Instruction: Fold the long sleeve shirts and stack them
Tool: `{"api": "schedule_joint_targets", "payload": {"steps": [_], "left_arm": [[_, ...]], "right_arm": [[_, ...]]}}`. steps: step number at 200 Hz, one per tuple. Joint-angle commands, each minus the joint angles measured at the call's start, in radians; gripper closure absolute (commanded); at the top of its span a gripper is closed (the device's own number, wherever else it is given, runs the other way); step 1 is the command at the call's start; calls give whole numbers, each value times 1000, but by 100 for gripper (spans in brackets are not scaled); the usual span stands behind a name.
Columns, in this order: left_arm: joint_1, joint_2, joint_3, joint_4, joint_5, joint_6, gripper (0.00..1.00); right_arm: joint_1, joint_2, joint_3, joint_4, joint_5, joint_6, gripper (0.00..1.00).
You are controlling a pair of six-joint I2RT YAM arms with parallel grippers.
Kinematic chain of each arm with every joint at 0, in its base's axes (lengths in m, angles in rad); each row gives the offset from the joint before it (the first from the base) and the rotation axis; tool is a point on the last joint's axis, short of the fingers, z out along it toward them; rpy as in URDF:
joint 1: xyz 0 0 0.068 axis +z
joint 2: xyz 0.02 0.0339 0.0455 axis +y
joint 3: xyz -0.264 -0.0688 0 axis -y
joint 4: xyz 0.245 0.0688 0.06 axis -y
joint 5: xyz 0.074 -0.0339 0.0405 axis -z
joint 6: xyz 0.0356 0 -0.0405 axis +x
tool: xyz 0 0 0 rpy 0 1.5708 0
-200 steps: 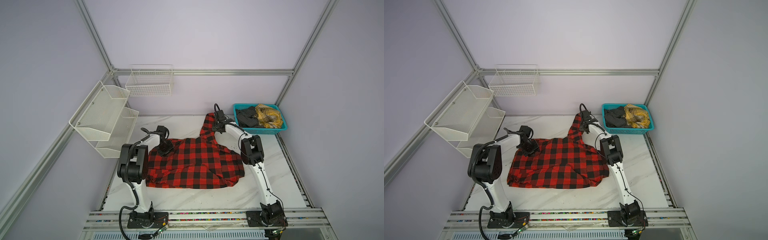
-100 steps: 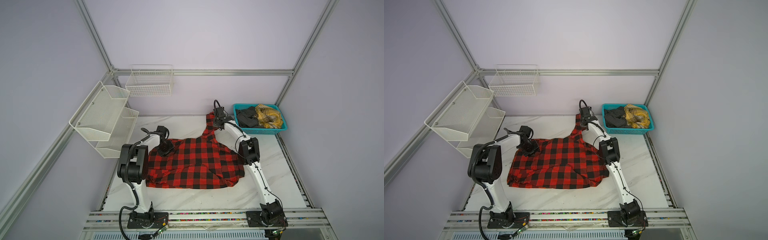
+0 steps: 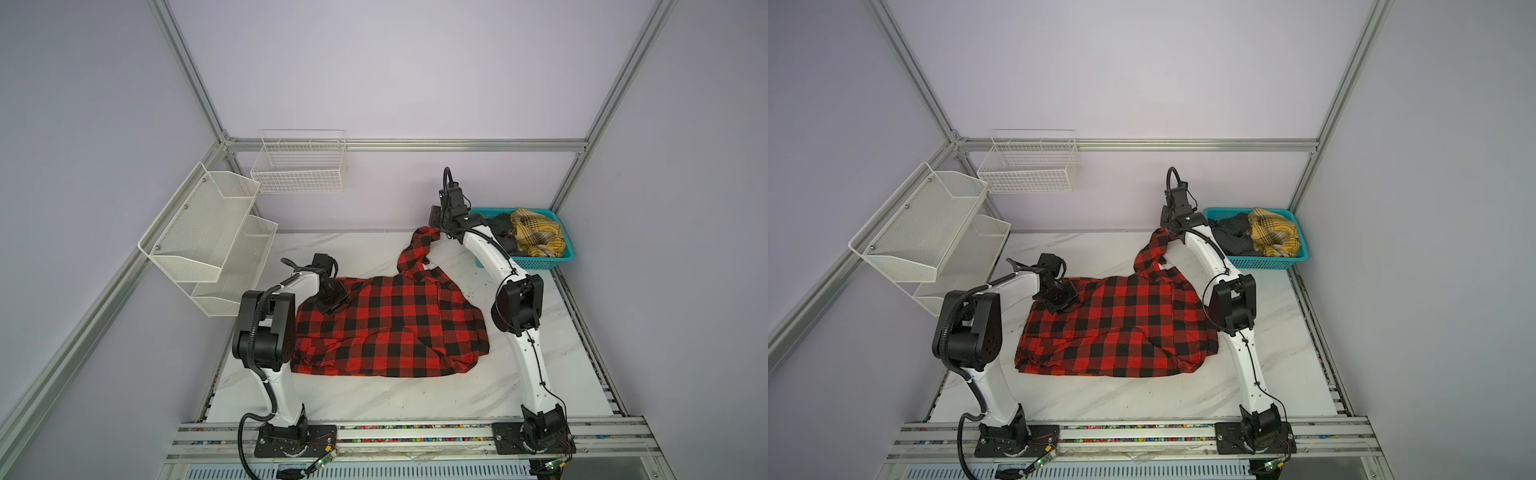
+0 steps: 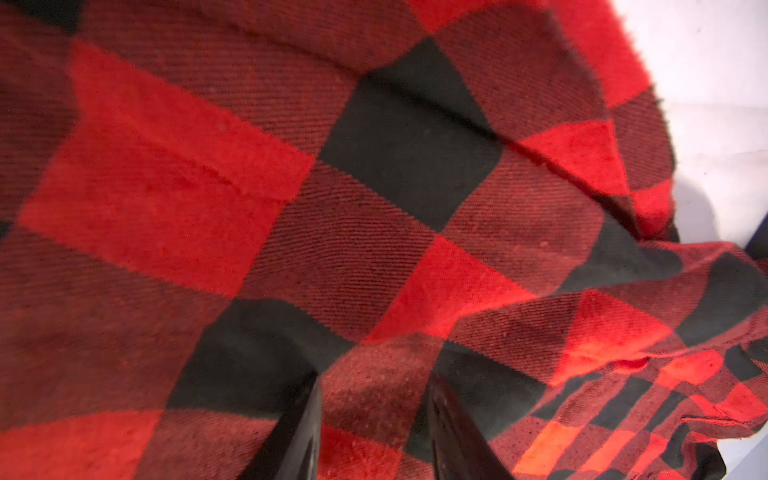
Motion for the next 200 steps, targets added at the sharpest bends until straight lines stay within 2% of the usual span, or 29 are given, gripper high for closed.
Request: {"api": "schedule_joint_targets", "payload": {"steps": [1, 14, 24, 63, 81, 108, 138, 160, 178, 200], "left_arm": [[-10, -17, -26, 17, 25, -9, 58], [-9, -32, -19, 6, 24, -3, 57], [-8, -51, -14, -2, 30, -3, 55], [0, -146, 51, -57, -14, -5, 40], [19, -163, 110, -106, -66, 11, 39], [43, -180, 195, -185, -222, 70, 37], [60, -202, 202, -194, -374, 105, 36], [81, -195, 203, -194, -396, 100, 35], [94, -179, 214, -195, -417, 115, 35], [104, -162, 232, -196, -419, 127, 34]], "right_arm": [[6, -104, -202, -39, -97, 18, 56], [5, -160, -328, -11, -117, 39, 57], [3, -165, -364, -30, -121, 38, 50], [-14, -21, -272, -148, -140, -14, 37], [-12, 45, -221, -178, -114, -39, 37], [-10, 92, -219, -178, -83, -58, 37], [9, 124, -239, -210, -10, -70, 40], [17, 127, -274, -208, 12, -73, 49], [35, 152, -269, -229, 35, -77, 49], [76, 181, -245, -264, 64, -87, 44]]}}
